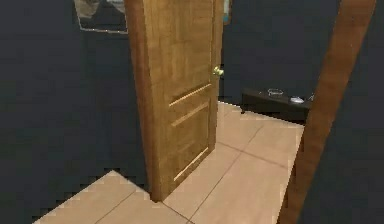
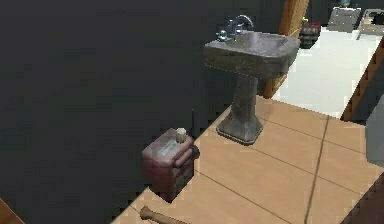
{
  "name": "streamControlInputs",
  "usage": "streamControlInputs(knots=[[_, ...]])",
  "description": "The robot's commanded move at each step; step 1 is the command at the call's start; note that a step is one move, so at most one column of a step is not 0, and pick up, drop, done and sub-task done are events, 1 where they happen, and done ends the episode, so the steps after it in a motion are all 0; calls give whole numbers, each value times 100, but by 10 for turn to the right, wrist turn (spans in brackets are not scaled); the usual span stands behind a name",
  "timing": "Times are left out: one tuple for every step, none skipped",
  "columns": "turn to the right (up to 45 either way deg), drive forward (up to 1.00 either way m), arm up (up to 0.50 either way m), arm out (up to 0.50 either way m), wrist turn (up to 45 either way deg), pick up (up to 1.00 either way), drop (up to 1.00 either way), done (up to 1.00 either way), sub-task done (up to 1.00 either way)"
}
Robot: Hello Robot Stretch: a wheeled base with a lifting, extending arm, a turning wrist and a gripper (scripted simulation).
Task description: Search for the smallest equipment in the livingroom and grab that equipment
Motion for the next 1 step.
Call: streamControlInputs(knots=[[-60,0,0,0,0,0,0,0,0]])
